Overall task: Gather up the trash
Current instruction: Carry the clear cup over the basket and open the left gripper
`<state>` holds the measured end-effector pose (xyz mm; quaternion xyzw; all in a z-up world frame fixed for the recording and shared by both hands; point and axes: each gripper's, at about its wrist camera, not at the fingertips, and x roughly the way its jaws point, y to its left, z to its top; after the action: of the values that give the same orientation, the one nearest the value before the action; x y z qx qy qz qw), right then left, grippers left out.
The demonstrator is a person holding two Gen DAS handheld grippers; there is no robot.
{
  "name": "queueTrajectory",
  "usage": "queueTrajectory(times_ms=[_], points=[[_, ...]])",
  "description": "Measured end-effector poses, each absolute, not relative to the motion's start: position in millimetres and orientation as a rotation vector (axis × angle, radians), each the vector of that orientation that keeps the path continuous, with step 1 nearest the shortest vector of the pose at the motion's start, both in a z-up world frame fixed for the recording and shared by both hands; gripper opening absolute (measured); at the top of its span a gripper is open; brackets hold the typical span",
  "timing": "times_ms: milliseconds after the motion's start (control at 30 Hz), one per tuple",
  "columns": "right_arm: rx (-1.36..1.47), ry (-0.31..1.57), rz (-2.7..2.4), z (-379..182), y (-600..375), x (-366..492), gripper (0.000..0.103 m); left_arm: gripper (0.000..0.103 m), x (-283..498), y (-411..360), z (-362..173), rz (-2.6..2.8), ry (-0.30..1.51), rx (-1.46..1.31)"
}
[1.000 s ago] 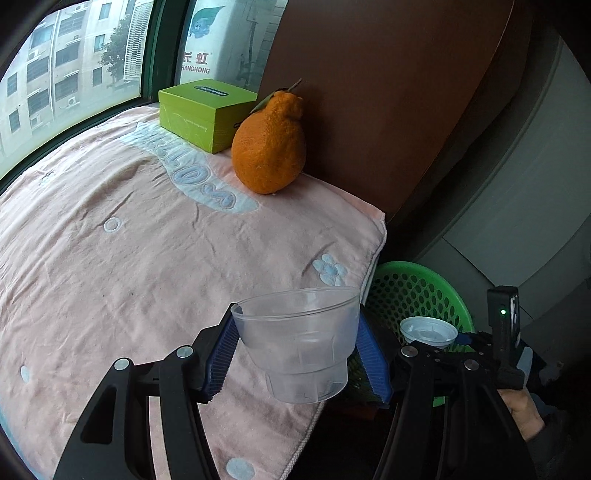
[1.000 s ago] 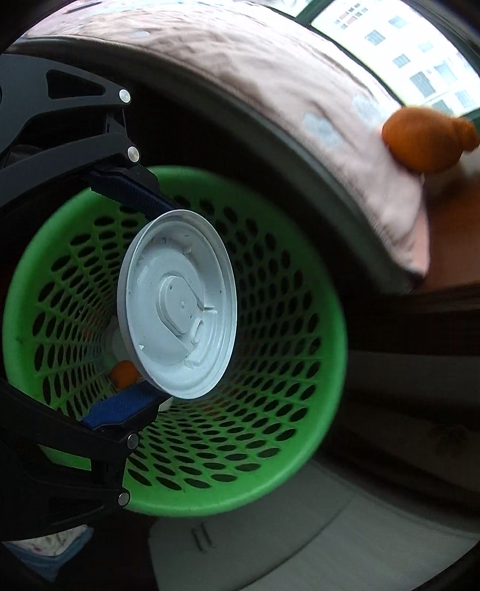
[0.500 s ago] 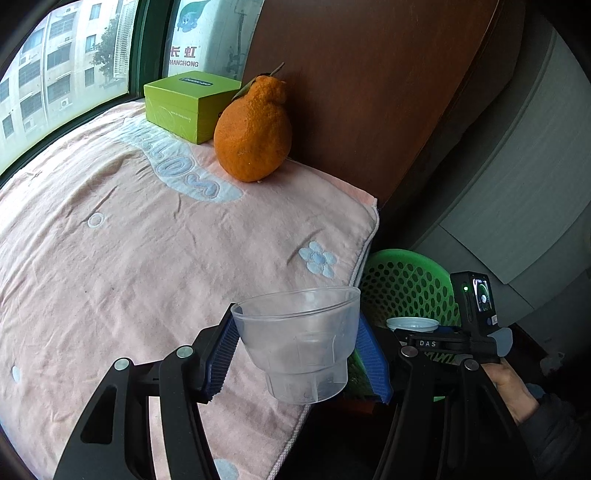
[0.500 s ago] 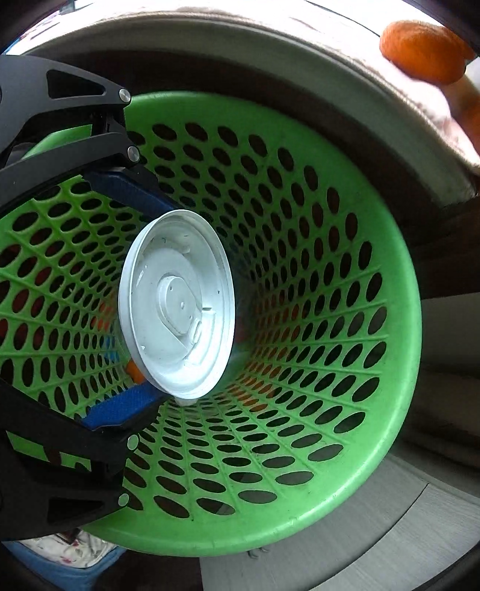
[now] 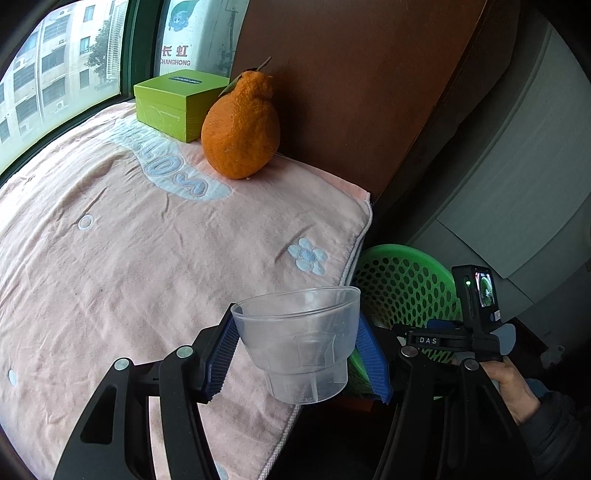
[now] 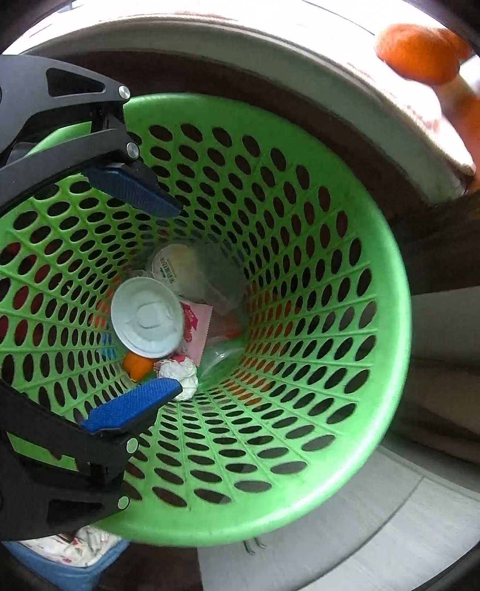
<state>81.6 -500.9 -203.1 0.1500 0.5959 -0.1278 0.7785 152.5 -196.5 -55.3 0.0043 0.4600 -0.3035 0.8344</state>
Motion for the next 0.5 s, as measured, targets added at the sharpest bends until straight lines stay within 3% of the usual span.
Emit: queueTrajectory(times_ms=[500], points=[[0.152,1.104,-0.243,-121.9,-476.8,29.4,0.088,0.059,142.2,-237.3,-70.6,-0.699,1.01,0.054]])
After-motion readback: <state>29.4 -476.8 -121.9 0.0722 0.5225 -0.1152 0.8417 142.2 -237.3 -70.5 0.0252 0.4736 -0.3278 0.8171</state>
